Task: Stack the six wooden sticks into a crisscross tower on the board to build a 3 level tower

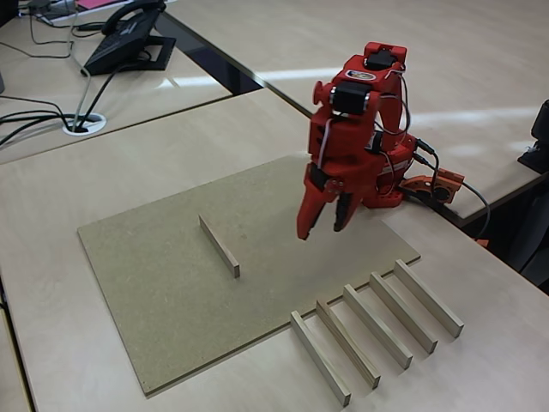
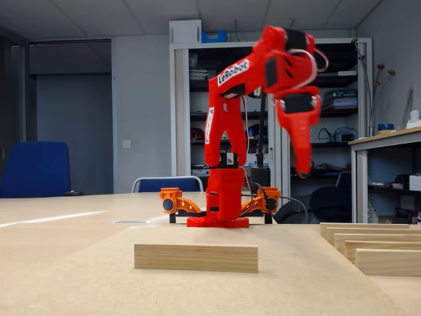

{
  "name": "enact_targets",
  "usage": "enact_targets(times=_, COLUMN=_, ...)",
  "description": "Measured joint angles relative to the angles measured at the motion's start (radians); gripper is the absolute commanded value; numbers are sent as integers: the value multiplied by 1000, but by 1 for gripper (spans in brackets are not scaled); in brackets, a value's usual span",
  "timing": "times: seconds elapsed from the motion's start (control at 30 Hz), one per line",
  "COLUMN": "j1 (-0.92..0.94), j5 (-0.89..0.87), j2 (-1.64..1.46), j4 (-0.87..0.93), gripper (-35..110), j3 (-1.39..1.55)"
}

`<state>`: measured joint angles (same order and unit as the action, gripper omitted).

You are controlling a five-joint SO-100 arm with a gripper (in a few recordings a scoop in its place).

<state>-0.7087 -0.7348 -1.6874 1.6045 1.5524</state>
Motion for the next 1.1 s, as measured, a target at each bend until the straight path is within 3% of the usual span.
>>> enact_targets(times=0.13, j1=-143, j5=-120, j2=-77, j4=-120, gripper=27, j3=166)
enact_targets(times=0.3, j1=-259, j5=-114, j2=-95, j4=-249, gripper=25, j3=272)
enact_targets(times=0.5, j1=-348, j5=-107, j2=-95, j4=-273, gripper=25, j3=279)
enact_targets(times=0.73, j1=-460, j5=-287, j2=-95, j4=-281, gripper=26, j3=299)
enact_targets(times=1.1, j1=-575, j5=-474, j2=-9, j4=-471, gripper=26, j3=379)
